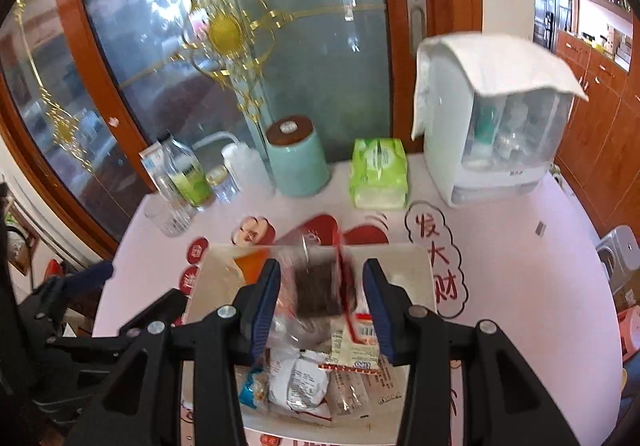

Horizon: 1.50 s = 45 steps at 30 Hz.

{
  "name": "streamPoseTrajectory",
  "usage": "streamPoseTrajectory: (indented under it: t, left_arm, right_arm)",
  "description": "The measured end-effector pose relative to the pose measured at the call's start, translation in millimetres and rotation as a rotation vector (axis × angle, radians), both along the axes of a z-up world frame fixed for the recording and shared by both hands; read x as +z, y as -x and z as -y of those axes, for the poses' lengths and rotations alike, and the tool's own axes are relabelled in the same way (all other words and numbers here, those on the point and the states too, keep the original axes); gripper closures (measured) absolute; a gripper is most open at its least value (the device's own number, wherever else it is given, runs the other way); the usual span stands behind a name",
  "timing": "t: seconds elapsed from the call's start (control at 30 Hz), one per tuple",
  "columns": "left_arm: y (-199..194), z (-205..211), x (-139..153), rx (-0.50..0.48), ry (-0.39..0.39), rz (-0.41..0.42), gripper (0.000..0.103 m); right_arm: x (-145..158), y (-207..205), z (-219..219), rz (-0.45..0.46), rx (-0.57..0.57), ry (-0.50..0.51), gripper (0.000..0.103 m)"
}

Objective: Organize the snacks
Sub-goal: 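Carry both packs into the white tray and open both tools, then move both tools back toward the orange twist-snack packet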

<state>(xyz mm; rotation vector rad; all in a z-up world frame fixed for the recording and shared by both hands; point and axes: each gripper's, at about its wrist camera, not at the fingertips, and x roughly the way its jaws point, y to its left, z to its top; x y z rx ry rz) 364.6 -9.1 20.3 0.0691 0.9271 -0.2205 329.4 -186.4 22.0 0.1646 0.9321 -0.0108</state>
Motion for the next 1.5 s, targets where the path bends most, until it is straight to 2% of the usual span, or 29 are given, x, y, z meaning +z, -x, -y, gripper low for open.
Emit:
streamPoseTrajectory:
  t: [0.23,0.63,1.1,1.27,1.5]
  left_arm:
    - [0,-10,-9,0.035,-0.009,-0.023,0.002]
    - [23,-19,6,0.061,0.012,-0.007,0.002]
    - [94,-45,7,0.107,0.048,0.014,0.002]
    - [129,-60,-1,0.146,0.053,0.042,0.002]
    - [166,-82,-22,0.219,0.061,0.041,0.002]
  right_arm:
    - [-12,3,3,-0.034,0.004,-0.021,0.057]
    - [-2,25,-7,-0.023,0.042,-0.035,0.057]
    - [-10,87,-23,-0.038,0.091,-0.088,0.056]
    - [-22,116,-31,-0.056,0.106,-0.113,0.056]
    - [-49,149,-42,-0.100,0.121,-0.139,0.056]
